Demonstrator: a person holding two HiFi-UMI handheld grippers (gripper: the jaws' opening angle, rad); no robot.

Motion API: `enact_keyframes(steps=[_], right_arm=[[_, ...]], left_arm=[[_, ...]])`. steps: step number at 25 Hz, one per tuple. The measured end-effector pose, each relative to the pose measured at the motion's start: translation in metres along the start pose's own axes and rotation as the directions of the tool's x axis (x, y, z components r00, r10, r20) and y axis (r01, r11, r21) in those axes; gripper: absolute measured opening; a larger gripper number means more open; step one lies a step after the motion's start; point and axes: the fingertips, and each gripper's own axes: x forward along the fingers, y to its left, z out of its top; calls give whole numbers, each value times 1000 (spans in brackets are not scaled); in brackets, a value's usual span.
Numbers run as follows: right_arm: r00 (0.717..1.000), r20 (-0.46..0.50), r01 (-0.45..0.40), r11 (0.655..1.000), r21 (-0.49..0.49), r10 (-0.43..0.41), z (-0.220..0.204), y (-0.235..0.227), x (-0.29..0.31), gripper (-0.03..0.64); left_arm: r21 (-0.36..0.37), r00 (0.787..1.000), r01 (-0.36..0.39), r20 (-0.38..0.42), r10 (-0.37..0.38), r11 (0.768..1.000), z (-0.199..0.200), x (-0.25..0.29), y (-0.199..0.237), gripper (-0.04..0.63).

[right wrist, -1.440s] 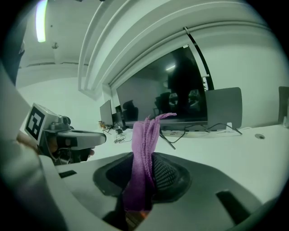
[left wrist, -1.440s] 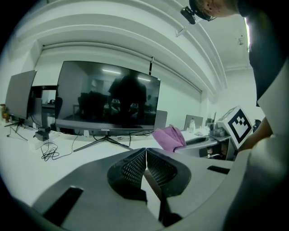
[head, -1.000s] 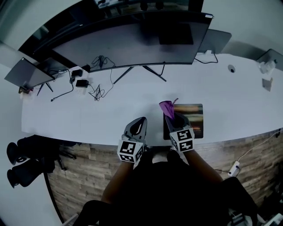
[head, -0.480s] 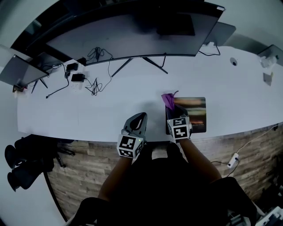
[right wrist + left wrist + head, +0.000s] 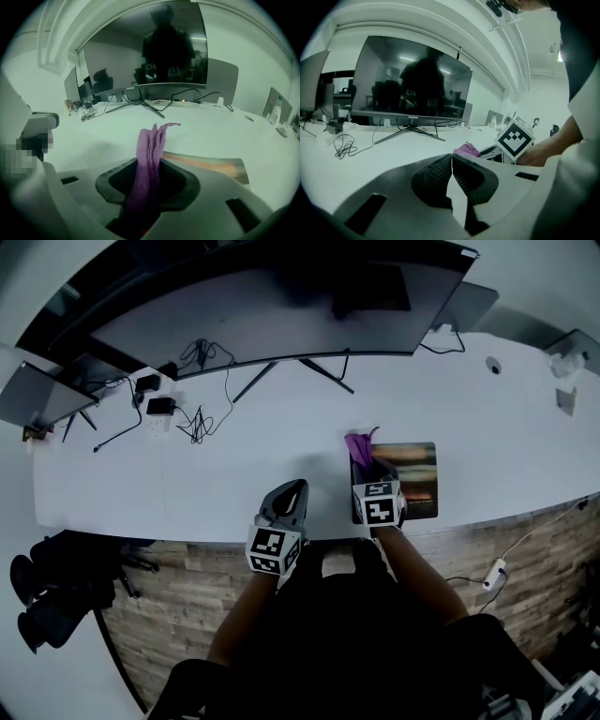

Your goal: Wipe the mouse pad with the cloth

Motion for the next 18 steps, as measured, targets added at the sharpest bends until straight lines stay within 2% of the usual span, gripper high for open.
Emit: enact_keyframes(steps=[10, 18], right_arm=[[998, -14, 69, 997, 33, -69, -5, -44, -10, 144], [993, -23, 117, 992, 52, -116, -12, -78, -21, 144]], left_arm=[[-5, 999, 15, -29, -15, 1000, -6, 7, -12, 23], [9, 999, 34, -20, -34, 999, -7, 17, -26, 23]])
